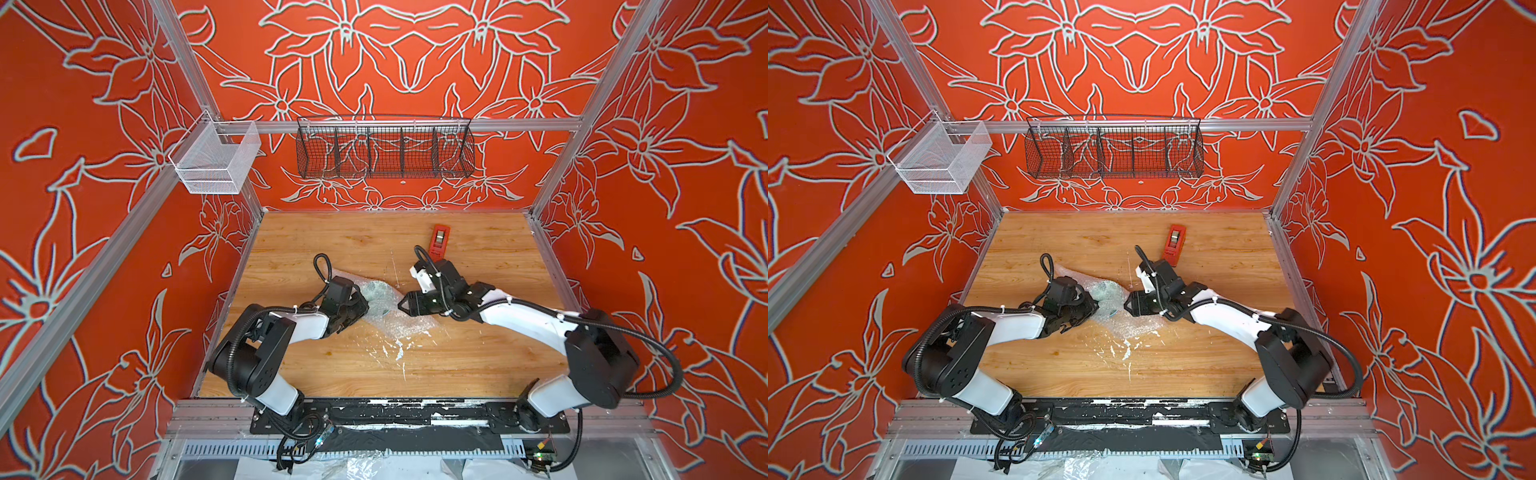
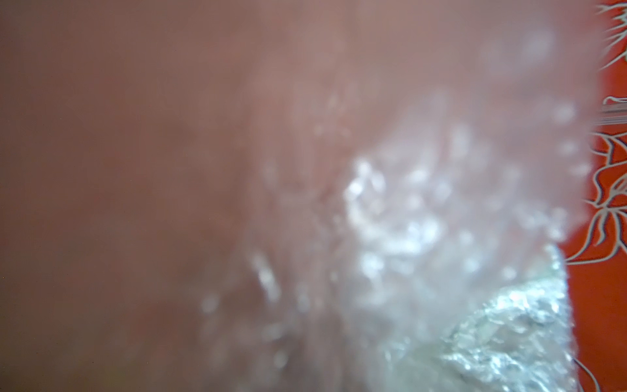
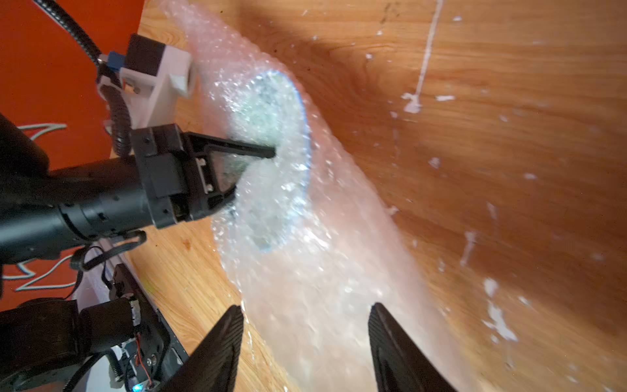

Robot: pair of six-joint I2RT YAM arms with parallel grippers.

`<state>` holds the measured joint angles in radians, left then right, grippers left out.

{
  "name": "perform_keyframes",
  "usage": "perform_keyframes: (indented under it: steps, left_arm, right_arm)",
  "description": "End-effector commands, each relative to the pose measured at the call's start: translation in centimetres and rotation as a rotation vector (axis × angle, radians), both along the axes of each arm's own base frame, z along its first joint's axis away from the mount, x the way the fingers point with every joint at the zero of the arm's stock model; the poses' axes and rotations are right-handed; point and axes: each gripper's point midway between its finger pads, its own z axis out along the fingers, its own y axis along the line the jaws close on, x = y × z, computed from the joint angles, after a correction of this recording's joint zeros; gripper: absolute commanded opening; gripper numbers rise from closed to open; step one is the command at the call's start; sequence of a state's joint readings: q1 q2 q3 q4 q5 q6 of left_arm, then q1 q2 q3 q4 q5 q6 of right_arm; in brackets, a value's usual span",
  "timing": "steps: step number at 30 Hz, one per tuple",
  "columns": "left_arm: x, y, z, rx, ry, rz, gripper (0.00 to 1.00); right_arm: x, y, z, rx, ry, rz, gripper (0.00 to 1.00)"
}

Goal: Wrap bowls in bubble wrap
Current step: Wrap the bowl in bubble wrap.

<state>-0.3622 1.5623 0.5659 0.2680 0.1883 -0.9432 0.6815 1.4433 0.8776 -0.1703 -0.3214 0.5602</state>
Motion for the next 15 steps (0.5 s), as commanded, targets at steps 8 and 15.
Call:
perform_keyframes:
  steps: [8, 15]
  left_arm:
    - [-4.5, 3.6, -2.0, 0.21, 0.227, 0.055, 0.02]
    - [-4.7, 3.8, -2.5, 0.231, 0.276, 0.061, 0.02]
  right_arm:
    - [-1.4, -7.1, -1.1, 0.019, -0.11, -0.098, 0.72]
    - [-3.9, -6.9, -1.0, 0.124, -0.158, -0.023, 0.77]
